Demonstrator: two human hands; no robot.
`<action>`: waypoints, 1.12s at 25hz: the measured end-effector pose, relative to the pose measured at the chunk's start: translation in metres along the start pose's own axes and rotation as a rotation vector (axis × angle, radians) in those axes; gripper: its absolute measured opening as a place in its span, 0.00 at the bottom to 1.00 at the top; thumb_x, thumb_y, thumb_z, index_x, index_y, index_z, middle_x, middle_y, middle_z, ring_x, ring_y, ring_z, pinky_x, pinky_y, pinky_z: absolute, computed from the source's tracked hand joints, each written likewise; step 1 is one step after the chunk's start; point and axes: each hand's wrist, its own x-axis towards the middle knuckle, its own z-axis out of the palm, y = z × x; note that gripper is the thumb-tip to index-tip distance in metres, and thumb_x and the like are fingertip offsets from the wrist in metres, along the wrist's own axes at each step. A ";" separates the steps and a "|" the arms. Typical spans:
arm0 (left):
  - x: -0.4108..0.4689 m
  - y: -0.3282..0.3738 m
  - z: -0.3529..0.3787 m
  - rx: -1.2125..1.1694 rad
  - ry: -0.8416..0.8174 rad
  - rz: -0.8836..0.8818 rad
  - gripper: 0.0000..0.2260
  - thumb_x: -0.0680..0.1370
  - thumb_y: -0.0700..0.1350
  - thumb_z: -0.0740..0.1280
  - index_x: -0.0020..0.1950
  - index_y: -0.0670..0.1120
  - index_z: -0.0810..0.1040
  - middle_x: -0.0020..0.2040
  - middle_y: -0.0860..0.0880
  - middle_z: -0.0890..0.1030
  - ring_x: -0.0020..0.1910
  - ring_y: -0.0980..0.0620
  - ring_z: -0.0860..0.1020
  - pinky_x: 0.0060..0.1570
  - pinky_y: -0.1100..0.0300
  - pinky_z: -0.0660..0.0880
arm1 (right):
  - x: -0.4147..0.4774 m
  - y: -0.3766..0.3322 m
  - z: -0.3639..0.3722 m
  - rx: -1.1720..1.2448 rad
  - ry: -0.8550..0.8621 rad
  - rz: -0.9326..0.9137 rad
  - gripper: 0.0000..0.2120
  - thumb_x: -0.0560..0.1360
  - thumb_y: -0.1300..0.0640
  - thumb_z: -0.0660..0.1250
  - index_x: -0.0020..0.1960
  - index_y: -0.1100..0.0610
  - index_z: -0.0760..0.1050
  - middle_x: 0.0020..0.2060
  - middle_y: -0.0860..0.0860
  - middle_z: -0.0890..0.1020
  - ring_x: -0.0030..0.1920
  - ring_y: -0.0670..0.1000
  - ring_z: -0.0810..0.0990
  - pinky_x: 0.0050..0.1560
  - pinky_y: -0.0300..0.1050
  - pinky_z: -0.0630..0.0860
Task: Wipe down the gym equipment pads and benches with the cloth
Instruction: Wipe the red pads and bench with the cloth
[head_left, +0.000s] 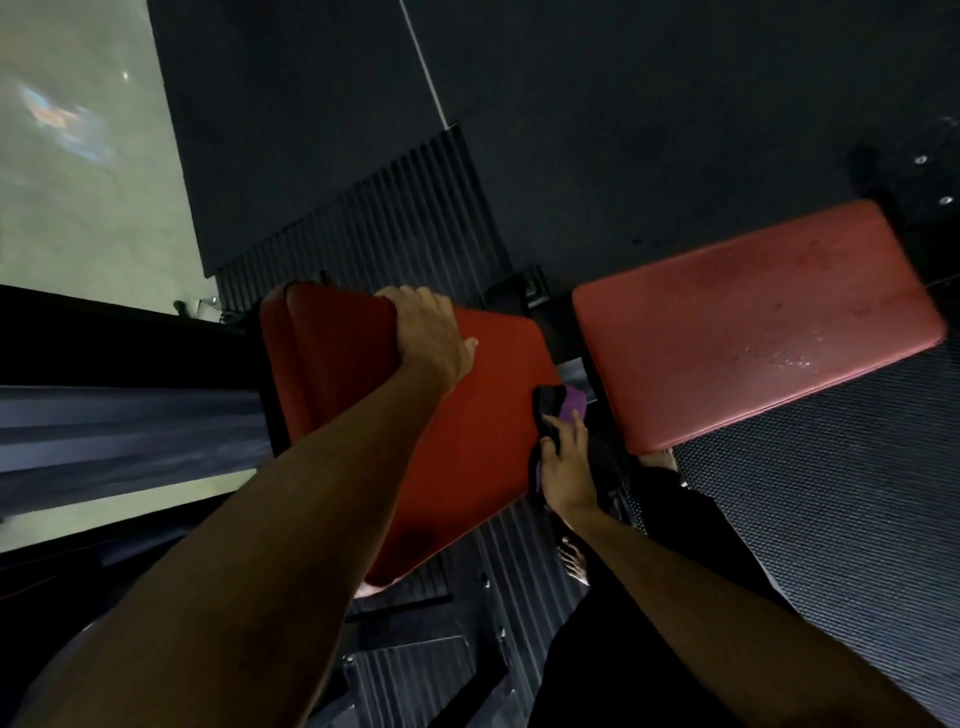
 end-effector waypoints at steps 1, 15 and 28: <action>0.002 0.004 0.001 -0.009 -0.008 0.006 0.37 0.81 0.69 0.44 0.75 0.41 0.65 0.64 0.38 0.73 0.62 0.37 0.73 0.66 0.37 0.66 | 0.013 0.004 -0.001 -0.014 -0.006 0.057 0.19 0.86 0.56 0.55 0.76 0.51 0.67 0.82 0.51 0.50 0.78 0.55 0.60 0.69 0.46 0.64; 0.032 0.039 0.001 -0.028 -0.015 0.069 0.40 0.80 0.70 0.46 0.77 0.39 0.61 0.67 0.37 0.72 0.64 0.37 0.73 0.66 0.39 0.67 | -0.010 -0.002 0.034 0.209 0.222 0.229 0.18 0.84 0.58 0.60 0.73 0.52 0.72 0.81 0.55 0.55 0.77 0.59 0.64 0.73 0.52 0.66; 0.044 0.053 0.008 -0.034 0.009 0.048 0.39 0.80 0.69 0.44 0.76 0.39 0.64 0.65 0.37 0.73 0.64 0.37 0.73 0.66 0.37 0.67 | 0.089 0.009 -0.009 0.225 -0.006 0.255 0.20 0.82 0.59 0.60 0.74 0.53 0.71 0.74 0.51 0.66 0.73 0.51 0.68 0.75 0.50 0.65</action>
